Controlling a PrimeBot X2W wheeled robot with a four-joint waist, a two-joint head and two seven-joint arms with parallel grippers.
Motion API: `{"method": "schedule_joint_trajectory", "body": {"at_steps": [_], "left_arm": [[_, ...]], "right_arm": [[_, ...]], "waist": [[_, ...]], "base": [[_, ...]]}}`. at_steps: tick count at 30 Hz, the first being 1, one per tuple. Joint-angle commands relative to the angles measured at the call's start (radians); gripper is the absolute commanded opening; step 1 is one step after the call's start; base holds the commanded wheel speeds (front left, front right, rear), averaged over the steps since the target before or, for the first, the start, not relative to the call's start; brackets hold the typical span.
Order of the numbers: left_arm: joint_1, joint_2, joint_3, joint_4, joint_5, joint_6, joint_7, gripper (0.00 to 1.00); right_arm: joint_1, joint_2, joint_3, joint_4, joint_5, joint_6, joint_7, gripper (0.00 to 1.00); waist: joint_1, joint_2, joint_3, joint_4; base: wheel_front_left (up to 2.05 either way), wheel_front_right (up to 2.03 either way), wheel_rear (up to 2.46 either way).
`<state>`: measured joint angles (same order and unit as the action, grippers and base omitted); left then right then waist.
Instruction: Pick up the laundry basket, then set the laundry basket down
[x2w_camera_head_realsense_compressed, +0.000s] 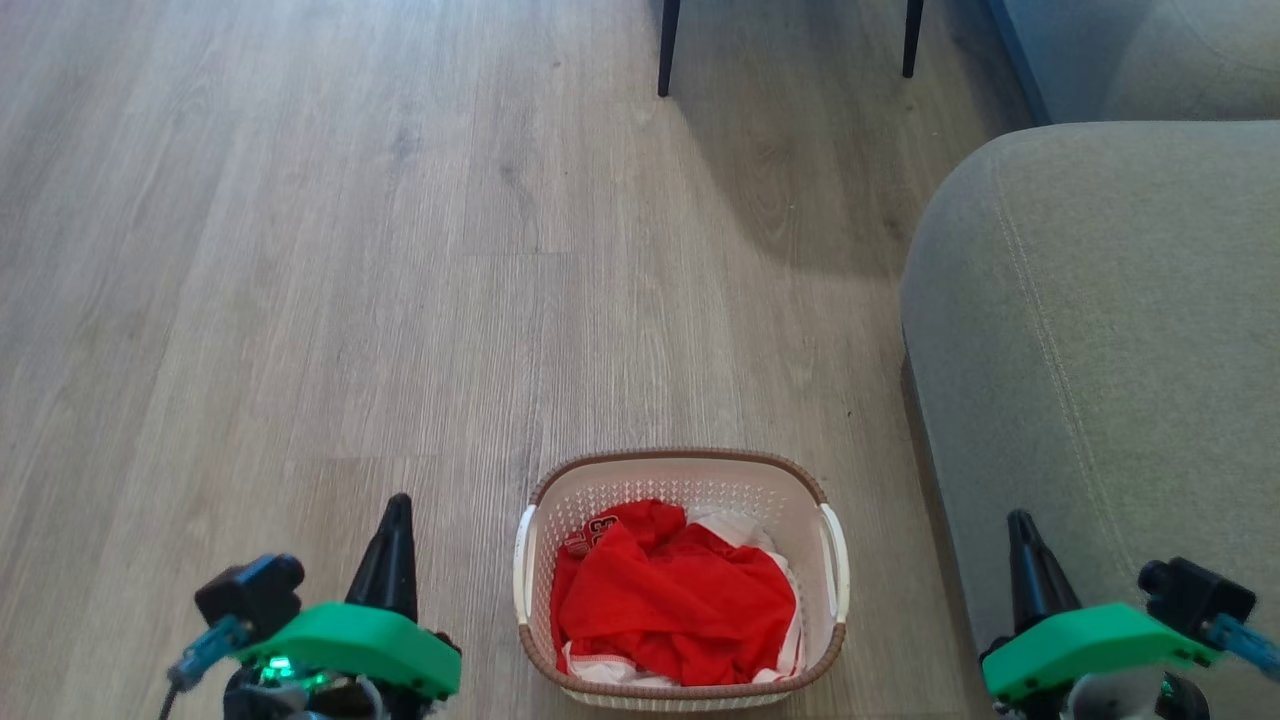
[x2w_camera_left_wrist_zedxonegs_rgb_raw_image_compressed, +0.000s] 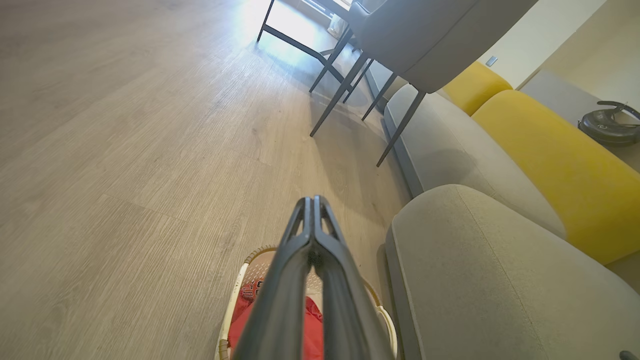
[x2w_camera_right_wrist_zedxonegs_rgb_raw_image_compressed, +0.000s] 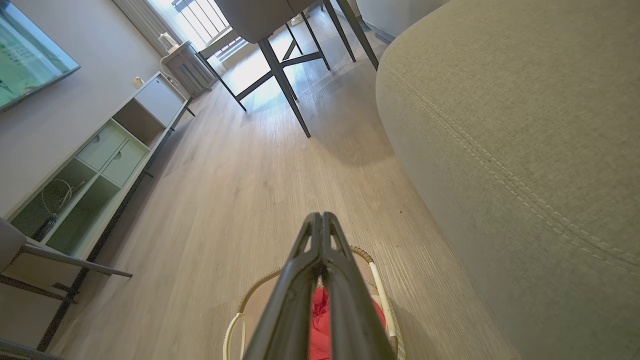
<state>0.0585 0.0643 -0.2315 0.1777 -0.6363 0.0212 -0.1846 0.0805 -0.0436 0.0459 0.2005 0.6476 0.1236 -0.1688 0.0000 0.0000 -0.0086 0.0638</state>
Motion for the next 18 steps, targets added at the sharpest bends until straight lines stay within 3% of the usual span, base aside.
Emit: {"method": "schedule_joint_trajectory", "body": {"at_steps": [1,18], "left_arm": [[-0.052,0.014,0.026,-0.028,-0.027,-0.009,0.008,0.00],[-0.072,0.018,0.073,-0.012,-0.217,-0.036,0.051,0.00]], "right_arm": [[-0.057,-0.019,-0.004,-0.027,0.028,0.002,0.004,0.00],[-0.081,-0.024,-0.023,-0.014,0.213,0.003,0.048,0.00]], "waist": [[0.0000,0.0000,0.000,-0.001],[0.0000,0.0000,0.002,-0.013]], "base": [[0.00,0.00,0.00],[0.00,0.00,0.00]]}}
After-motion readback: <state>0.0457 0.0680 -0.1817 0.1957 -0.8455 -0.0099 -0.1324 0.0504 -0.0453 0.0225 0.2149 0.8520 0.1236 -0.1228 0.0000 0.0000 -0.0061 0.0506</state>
